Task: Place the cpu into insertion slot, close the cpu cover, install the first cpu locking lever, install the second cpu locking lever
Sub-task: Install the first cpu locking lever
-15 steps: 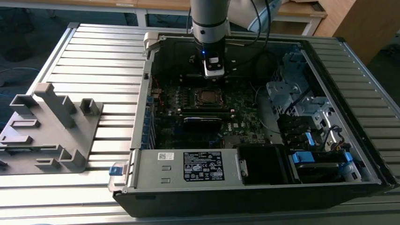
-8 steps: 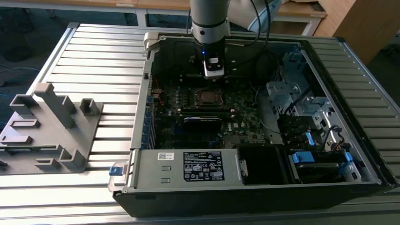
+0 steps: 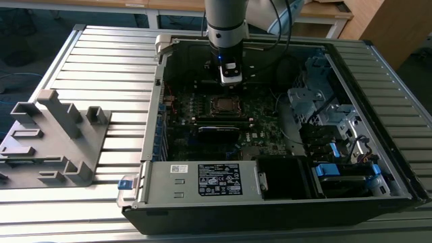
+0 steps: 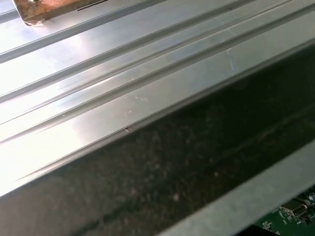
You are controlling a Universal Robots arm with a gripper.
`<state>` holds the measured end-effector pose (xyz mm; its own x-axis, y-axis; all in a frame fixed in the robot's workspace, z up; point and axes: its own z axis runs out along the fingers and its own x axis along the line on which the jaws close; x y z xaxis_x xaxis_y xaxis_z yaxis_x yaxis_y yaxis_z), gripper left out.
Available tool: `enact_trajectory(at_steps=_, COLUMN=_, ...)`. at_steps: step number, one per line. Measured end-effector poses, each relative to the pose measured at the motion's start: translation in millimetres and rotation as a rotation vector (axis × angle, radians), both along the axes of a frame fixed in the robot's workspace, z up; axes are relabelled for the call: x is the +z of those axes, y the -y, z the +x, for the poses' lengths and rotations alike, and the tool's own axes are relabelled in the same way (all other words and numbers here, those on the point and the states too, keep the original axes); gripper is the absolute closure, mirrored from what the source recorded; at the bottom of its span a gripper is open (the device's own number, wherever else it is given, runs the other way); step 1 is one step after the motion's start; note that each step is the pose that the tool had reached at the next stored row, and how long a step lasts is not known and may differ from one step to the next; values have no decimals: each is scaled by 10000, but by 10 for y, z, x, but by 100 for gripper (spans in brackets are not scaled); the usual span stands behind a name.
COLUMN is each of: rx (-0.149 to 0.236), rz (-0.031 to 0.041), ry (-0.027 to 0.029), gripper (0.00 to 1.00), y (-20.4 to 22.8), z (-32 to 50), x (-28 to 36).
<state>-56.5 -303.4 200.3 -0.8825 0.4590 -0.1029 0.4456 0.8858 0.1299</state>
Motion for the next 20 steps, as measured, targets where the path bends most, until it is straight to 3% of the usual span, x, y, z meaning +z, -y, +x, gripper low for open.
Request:
enact_trajectory(at_steps=6, rx=1, rz=-287, ry=12, gripper=89, y=0, z=0, x=-11)
enact_trajectory(at_steps=20, rx=-12, rz=-289, ry=14, gripper=89, y=-1, z=-6, x=7)
